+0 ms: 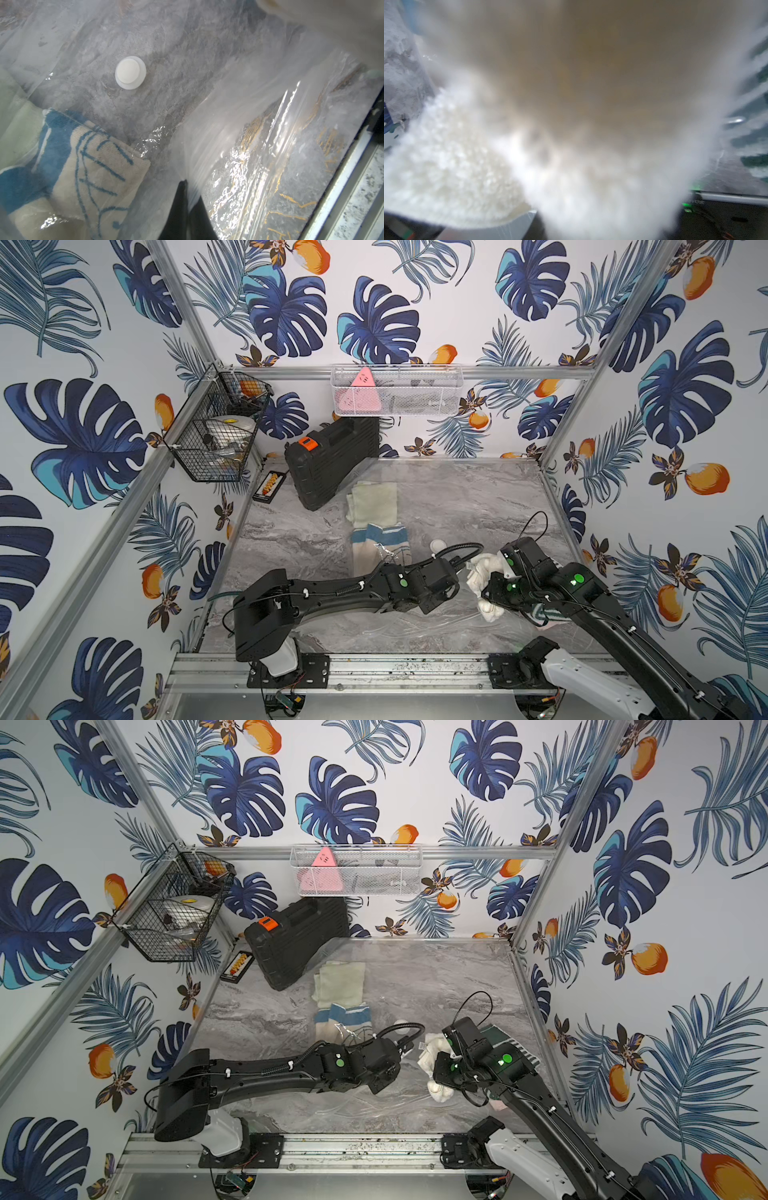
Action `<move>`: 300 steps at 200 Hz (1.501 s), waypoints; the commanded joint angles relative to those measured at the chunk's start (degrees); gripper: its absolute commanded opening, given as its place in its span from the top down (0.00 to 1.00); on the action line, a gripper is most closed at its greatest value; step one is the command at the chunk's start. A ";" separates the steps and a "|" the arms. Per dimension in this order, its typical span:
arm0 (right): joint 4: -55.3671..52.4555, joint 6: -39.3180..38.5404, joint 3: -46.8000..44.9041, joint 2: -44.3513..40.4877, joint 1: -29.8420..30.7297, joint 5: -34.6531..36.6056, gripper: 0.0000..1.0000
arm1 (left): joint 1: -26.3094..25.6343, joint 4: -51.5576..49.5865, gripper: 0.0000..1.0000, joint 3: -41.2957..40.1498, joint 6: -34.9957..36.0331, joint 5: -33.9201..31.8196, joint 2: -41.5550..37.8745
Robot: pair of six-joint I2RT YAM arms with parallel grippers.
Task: Place the folded towel into the vacuum bag
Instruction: Place the towel in the vacuum bag.
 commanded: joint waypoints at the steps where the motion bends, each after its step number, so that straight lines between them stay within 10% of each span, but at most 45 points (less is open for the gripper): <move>1: -0.47 3.91 0.57 -1.43 3.45 -2.80 0.92 | 1.88 -0.33 1.00 2.08 -1.31 3.07 -1.46; 82: 15.42 16.92 -6.21 8.51 27.78 8.94 0.98 | 3.65 -1.43 1.00 10.36 -3.45 7.09 -4.69; 193: 26.22 12.20 -3.91 24.41 37.33 12.91 0.97 | 3.73 1.33 1.00 8.97 -4.44 9.32 -5.53; 300: 22.44 10.61 -9.65 10.82 31.17 12.68 0.95 | 6.85 7.68 1.00 2.06 -4.67 21.17 -10.46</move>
